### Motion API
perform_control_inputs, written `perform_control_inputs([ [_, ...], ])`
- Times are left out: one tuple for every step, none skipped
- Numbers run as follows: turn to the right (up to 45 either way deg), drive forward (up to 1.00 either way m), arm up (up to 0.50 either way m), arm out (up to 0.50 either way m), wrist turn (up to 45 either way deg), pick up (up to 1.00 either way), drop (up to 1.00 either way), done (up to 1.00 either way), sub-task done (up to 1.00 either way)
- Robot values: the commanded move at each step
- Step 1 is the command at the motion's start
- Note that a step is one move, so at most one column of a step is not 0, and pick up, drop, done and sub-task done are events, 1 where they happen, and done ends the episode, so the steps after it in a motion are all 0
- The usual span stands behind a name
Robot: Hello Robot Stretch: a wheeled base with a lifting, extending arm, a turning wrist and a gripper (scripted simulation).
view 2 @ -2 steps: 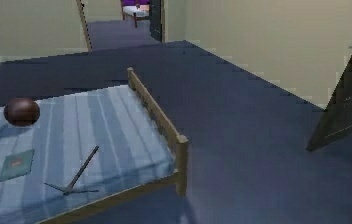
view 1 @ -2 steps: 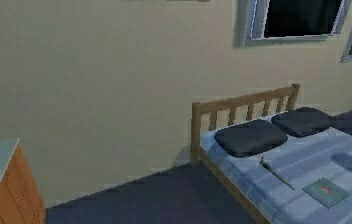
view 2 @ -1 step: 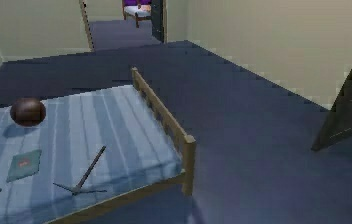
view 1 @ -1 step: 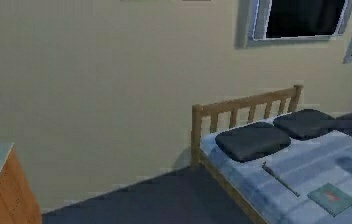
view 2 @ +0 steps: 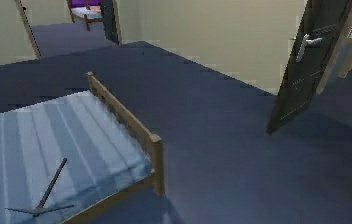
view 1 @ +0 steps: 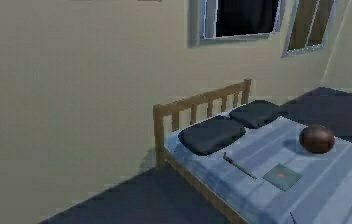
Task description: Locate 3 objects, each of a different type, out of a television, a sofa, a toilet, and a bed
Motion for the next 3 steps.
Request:
perform_control_inputs([
  [0.0, 1.00, 0.00, 0.00, 0.0, 0.00, 0.00, 0.00, 0.00],
  [45.0, 0.00, 0.00, 0.00, 0.0, 0.00, 0.00, 0.00, 0.00],
  [21.0, 0.00, 0.00, 0.00, 0.0, 0.00, 0.00, 0.00, 0.00],
])
